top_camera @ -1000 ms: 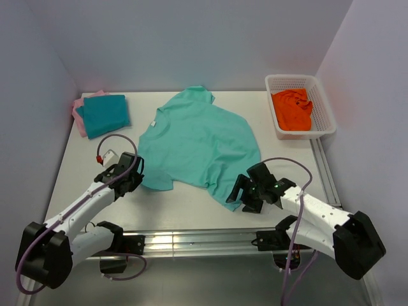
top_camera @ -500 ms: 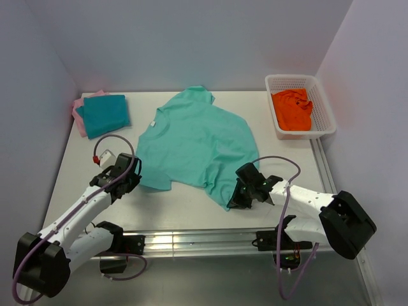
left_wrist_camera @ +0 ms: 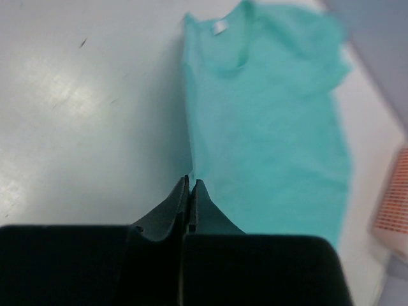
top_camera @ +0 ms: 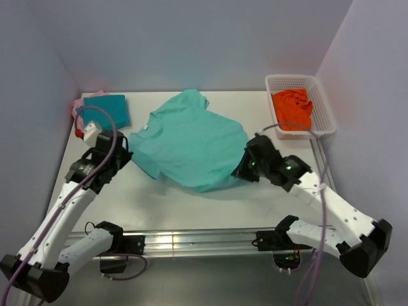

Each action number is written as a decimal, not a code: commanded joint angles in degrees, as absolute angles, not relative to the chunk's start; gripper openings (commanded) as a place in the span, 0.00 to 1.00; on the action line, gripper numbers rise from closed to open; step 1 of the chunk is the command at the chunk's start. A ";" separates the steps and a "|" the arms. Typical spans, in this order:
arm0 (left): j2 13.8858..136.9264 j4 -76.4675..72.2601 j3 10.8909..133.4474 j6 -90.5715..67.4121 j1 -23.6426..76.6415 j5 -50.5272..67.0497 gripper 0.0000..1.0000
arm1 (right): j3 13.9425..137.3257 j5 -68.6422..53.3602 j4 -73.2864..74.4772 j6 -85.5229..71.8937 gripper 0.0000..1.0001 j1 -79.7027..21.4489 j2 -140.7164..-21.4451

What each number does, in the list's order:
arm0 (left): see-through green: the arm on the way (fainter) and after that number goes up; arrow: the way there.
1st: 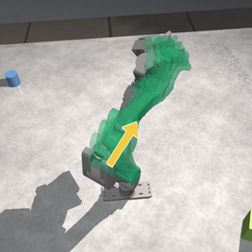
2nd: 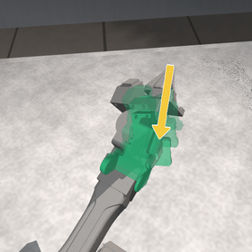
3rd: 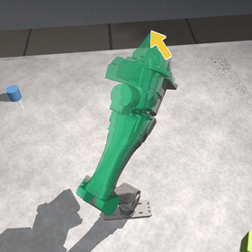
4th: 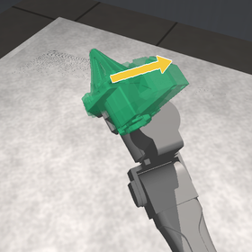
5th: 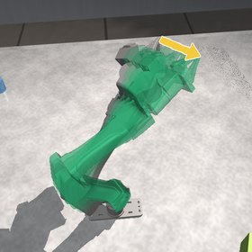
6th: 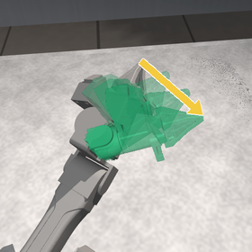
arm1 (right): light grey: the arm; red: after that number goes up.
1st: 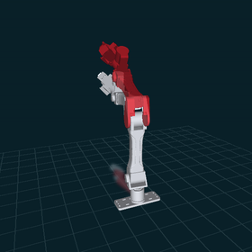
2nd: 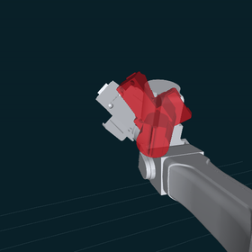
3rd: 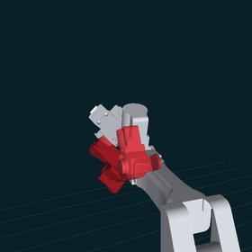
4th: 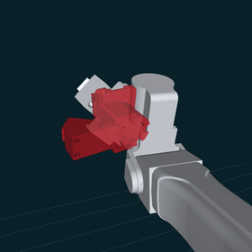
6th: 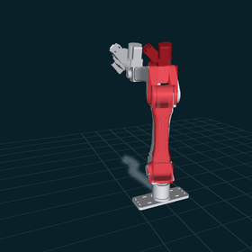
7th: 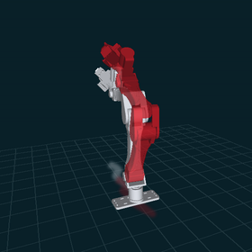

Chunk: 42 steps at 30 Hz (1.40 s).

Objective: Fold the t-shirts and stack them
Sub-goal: Flatten out the tshirt

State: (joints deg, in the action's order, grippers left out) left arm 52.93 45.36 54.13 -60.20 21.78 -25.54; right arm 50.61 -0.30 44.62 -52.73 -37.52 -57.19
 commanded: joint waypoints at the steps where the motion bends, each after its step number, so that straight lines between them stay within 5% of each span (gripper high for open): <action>1: 49.40 51.93 65.37 -54.94 21.62 -28.48 0.00 | 65.09 8.34 59.19 -48.87 0.00 -35.95 -53.00; 7: 50.97 56.51 81.63 -47.92 21.62 -26.28 0.00 | 90.75 16.96 72.76 -44.48 0.00 -34.98 -53.70; 15: 68.10 51.61 99.21 -39.64 20.57 -22.95 0.00 | 99.40 5.47 67.25 -34.63 0.00 -19.00 -64.85; 21: 86.98 47.73 114.94 -37.88 11.26 -12.58 0.00 | 109.75 -1.75 62.58 -31.30 0.00 -11.00 -82.24; 24: 97.27 45.97 124.95 -38.93 8.01 -6.46 0.00 | 124.32 -4.21 65.28 -30.41 0.00 -8.62 -94.71; 28: 116.83 47.80 152.90 -43.93 2.65 7.15 0.00 | 160.49 -11.75 70.93 -32.95 0.00 -2.48 -115.79; 30: 118.30 45.20 158.19 -44.74 2.11 9.75 0.00 | 155.43 -18.94 59.85 -34.98 0.00 -0.45 -113.49; 32: 107.36 30.00 145.00 -42.37 2.98 9.50 0.00 | 139.62 -20.83 48.66 -32.37 0.00 1.04 -102.26; 34: 93.95 18.87 127.55 -40.00 5.00 5.91 0.00 | 148.19 -20.83 49.55 -31.56 0.00 1.05 -102.47; 42: 77.89 21.00 111.56 -35.95 5.27 0.54 0.00 | 130.23 -21.80 50.53 -30.85 0.00 0.27 -90.73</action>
State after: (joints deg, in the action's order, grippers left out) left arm 84.55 26.92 117.01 -38.76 5.93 3.25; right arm 138.28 -19.57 51.62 -32.10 1.17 -95.20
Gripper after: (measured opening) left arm 0.024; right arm 0.007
